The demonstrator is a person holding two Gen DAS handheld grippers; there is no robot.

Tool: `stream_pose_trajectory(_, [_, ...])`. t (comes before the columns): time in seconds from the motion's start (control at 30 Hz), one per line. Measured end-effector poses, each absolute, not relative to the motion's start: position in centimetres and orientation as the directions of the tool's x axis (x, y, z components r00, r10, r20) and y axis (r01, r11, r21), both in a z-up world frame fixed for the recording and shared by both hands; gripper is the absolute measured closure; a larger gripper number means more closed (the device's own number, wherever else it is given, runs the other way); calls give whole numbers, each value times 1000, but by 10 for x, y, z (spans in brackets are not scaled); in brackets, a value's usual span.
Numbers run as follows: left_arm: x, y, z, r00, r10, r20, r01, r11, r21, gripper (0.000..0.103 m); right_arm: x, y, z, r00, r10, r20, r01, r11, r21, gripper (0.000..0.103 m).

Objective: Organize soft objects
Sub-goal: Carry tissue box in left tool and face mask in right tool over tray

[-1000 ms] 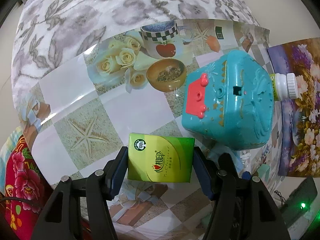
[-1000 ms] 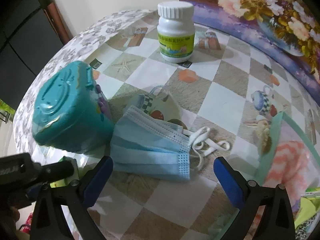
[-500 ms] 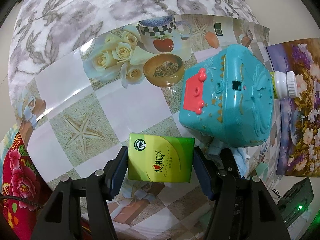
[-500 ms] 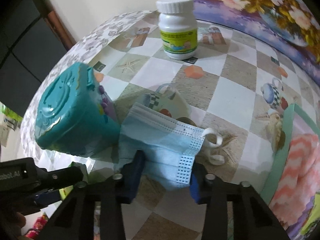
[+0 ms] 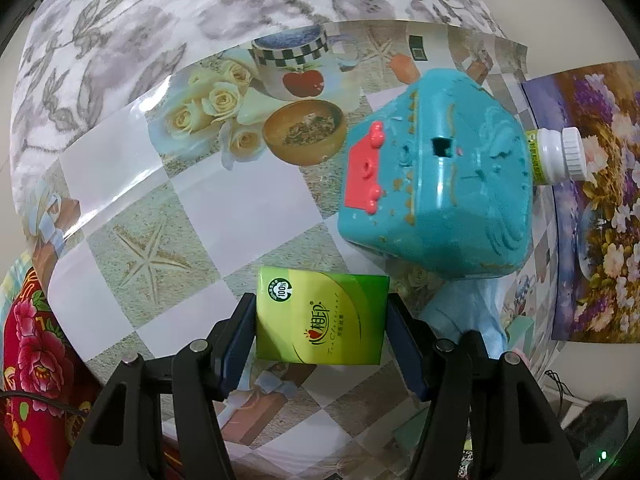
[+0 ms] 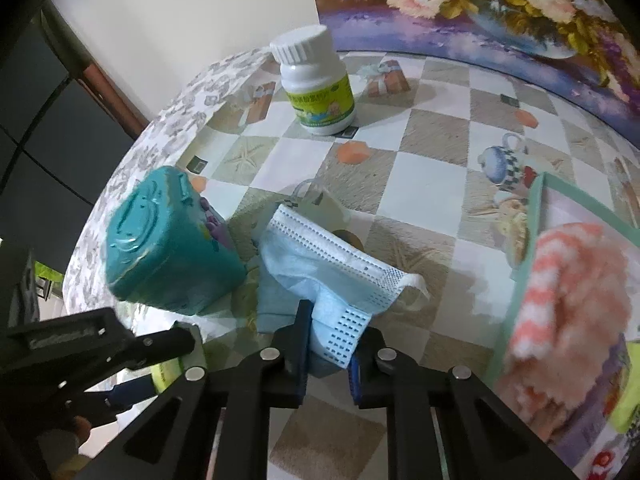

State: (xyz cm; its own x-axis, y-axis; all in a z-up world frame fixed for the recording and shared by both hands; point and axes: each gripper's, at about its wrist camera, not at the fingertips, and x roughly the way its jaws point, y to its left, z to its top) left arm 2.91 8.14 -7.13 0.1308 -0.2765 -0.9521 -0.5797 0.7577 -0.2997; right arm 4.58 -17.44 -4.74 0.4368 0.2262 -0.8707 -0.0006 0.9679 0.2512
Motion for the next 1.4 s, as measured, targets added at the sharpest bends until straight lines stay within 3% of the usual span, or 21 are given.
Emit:
stream_pose_trajectory(0.47, [37, 49, -50, 150, -274, -950, -526, 791, -311, 38, 3, -211, -7, 519, 197, -832, 93, 954, 284, 87])
stream_pose_trajectory(1.0, [46, -29, -32, 153, -269, -951, -387, 869, -308, 38, -61, -308, 29, 631, 62, -774, 354, 864, 357, 87])
stream_pose_trajectory(1.13, [47, -63, -22, 184, -246, -952, -291, 911, -292, 38, -74, -342, 20, 620, 49, -783, 442, 803, 400, 87])
stream_pose_trajectory(1.4, [45, -124, -13, 222, -315, -923, -50, 941, -334, 38, -99, -393, -3, 559, -9, -829, 595, 700, 394, 87])
